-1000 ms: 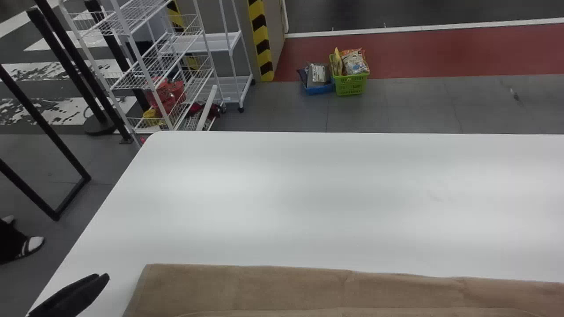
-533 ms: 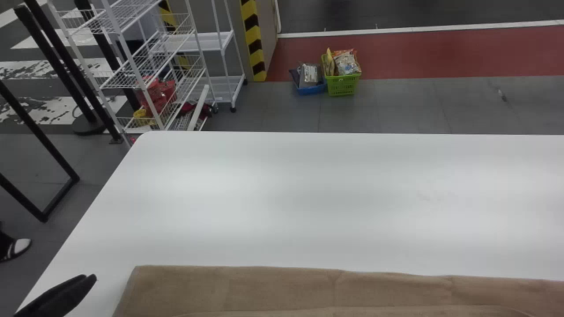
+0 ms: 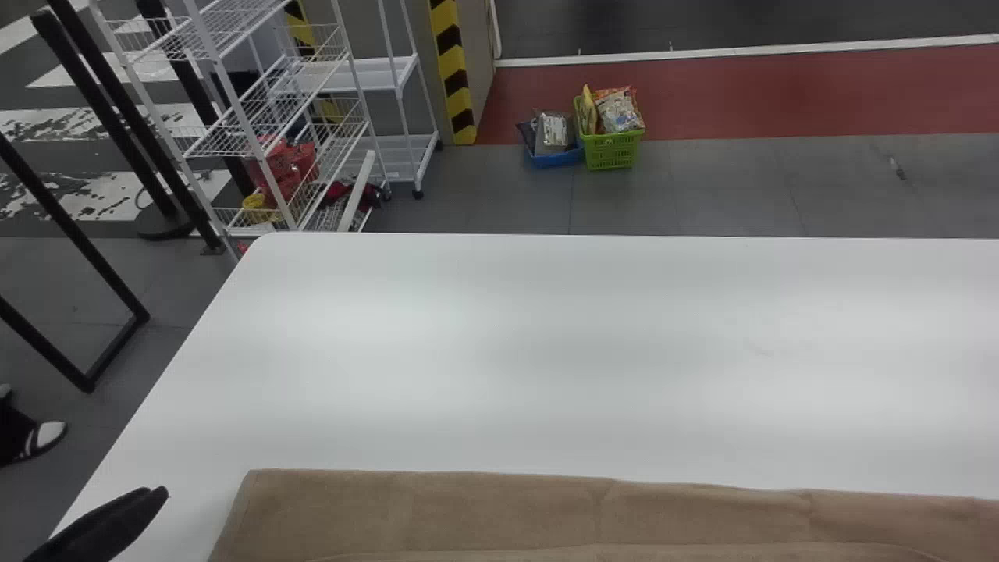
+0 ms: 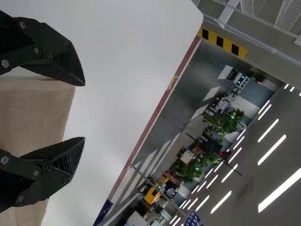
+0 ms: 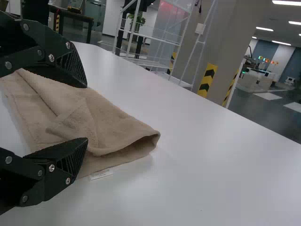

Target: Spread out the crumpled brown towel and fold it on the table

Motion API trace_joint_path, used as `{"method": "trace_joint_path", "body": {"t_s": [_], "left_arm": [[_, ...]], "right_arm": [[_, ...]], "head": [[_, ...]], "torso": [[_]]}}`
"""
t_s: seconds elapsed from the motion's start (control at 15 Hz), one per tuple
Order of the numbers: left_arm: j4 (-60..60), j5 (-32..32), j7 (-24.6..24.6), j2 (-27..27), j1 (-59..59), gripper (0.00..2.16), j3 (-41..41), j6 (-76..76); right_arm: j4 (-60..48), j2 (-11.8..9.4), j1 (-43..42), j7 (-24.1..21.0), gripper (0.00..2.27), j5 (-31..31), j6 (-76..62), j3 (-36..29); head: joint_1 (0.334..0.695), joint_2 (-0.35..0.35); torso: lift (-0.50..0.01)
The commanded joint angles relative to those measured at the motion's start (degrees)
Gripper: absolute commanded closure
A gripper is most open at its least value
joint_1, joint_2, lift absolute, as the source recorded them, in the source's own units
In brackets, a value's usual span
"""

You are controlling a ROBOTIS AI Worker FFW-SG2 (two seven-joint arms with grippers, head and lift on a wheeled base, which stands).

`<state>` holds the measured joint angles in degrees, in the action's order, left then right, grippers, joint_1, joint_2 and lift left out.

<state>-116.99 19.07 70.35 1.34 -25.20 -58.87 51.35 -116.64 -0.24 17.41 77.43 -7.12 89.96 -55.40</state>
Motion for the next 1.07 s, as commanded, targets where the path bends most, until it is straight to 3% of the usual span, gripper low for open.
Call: {"method": "trace_joint_path", "body": {"t_s": [0.0, 0.33, 0.53, 0.73, 1.0], "left_arm": [[0.27, -0.17, -0.04, 0.24, 0.50, 0.52, 0.86, -0.06], [0.98, -0.26, -0.04, 0.59, 0.77, 0.52, 0.95, -0.06], [1.59, 0.09, 0.49, 0.94, 0.77, 0.52, -0.28, -0.06], [1.59, 0.18, 0.40, 1.03, 0.77, 0.52, -0.55, -0.06], [1.51, 0.09, 0.22, 0.94, 1.21, 0.52, 0.07, -0.06]], "right_arm": [[0.27, -0.03, 0.26, 0.00, 0.53, -0.08, 0.12, -0.41], [0.18, 0.06, -0.88, -1.58, 0.53, 0.62, 0.12, 1.44], [0.27, 0.29, -1.06, -2.55, 0.60, 1.32, 0.12, 3.02], [0.09, 0.24, -0.71, -2.20, 0.60, 0.44, 0.12, 2.05], [-1.22, 0.24, 1.14, -1.23, 0.61, -1.49, 0.12, 0.03]], "head": [[0.695, 0.175], [0.695, 0.153], [0.695, 0.176], [0.695, 0.212], [0.695, 0.203]], "torso": [[-0.127], [-0.127], [-0.127], [-0.127], [-0.127]]}}
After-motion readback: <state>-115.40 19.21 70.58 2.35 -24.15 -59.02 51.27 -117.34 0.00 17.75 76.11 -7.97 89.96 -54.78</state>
